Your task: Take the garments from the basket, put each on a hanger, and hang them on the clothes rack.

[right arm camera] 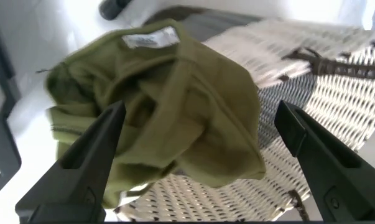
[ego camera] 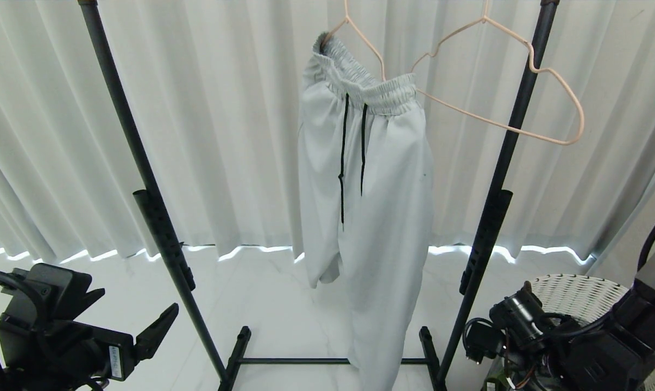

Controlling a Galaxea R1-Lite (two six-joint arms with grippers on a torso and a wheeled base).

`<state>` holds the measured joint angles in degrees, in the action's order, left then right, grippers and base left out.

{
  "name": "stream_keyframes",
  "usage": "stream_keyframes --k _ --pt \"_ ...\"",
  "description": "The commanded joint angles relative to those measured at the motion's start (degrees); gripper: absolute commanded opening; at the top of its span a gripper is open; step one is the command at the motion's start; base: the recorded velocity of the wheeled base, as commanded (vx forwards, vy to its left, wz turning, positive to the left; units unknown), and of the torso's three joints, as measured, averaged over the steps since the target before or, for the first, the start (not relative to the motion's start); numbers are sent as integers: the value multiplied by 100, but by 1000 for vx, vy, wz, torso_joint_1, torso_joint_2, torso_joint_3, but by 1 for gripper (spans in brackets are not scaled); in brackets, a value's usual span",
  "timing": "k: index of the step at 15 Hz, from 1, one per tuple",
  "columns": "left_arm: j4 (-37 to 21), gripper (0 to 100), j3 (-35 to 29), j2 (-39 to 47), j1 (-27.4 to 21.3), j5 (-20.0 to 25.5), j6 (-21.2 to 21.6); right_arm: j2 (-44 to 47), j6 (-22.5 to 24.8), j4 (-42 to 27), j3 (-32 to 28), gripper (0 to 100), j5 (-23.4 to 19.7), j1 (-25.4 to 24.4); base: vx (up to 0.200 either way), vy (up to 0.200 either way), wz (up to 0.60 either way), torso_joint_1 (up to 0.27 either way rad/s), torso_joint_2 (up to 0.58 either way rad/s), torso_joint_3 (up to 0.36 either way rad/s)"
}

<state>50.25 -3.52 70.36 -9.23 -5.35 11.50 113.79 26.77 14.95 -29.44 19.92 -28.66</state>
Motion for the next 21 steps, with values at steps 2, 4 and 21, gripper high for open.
stream_keyframes --k 2,4,21 --pt "2 100 1 -5 0 -1 2 56 12 0 -132 100 3 177 0 0 0 0 0 0" --pt "11 100 1 -5 0 -1 2 47 21 0 -150 0 3 203 0 0 0 0 0 0" --pt "20 100 1 -40 -26 8 -7 -3240 -5 -932 -1046 0 -6 423 0 0 0 0 0 0"
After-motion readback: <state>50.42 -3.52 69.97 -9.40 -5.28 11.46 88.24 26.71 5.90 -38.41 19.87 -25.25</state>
